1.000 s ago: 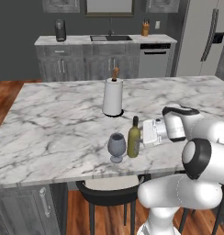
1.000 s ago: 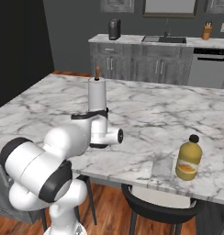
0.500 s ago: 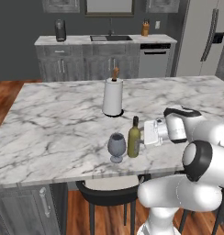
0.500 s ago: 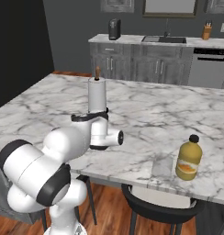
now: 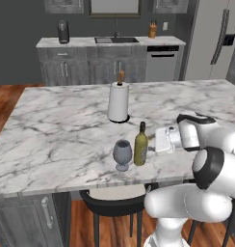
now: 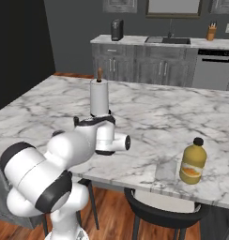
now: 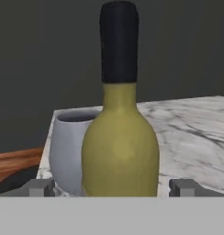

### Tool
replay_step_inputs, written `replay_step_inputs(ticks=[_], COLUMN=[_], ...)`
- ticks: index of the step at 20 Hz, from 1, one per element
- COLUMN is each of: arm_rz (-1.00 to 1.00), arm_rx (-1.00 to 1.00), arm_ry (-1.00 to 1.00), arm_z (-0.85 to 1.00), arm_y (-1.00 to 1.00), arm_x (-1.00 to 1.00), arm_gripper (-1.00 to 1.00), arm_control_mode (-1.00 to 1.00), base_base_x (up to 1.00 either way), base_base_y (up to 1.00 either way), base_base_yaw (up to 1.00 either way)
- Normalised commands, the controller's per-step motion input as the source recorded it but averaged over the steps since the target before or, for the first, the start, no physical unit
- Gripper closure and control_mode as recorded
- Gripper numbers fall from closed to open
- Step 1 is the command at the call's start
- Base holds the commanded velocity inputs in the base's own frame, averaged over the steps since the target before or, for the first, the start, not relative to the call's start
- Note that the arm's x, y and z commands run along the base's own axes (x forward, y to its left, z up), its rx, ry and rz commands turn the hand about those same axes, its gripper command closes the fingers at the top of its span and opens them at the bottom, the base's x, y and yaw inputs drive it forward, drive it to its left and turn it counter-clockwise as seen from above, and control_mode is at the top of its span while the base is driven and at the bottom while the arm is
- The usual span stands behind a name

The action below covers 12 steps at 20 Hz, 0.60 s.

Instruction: There is a wine glass and glass cup on the dining counter. Place the wine bottle next to the wine glass and the juice bottle next to the glass cup.

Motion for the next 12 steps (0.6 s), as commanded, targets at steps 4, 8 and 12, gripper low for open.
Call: replay_step_inputs(ticks=[4, 8, 12], arm_rz=[0.00, 0.00, 0.00], arm_rx=[0.08, 0.03, -0.03], arm_ry=[0.13, 0.03, 0.00], arm_z=[0.00, 0.10, 0.35], arm_y=[-0.31, -0.15, -0.01], arm_x=[-0.15, -0.29, -0.48], arm_gripper=[-1.00, -1.00, -1.00], arm_control_mode=[-1.00, -1.00, -1.00], base_base_x=[0.00, 0.00, 0.00], base_base_y=[0.00, 0.00, 0.00], base_base_yaw=[0.00, 0.00, 0.00])
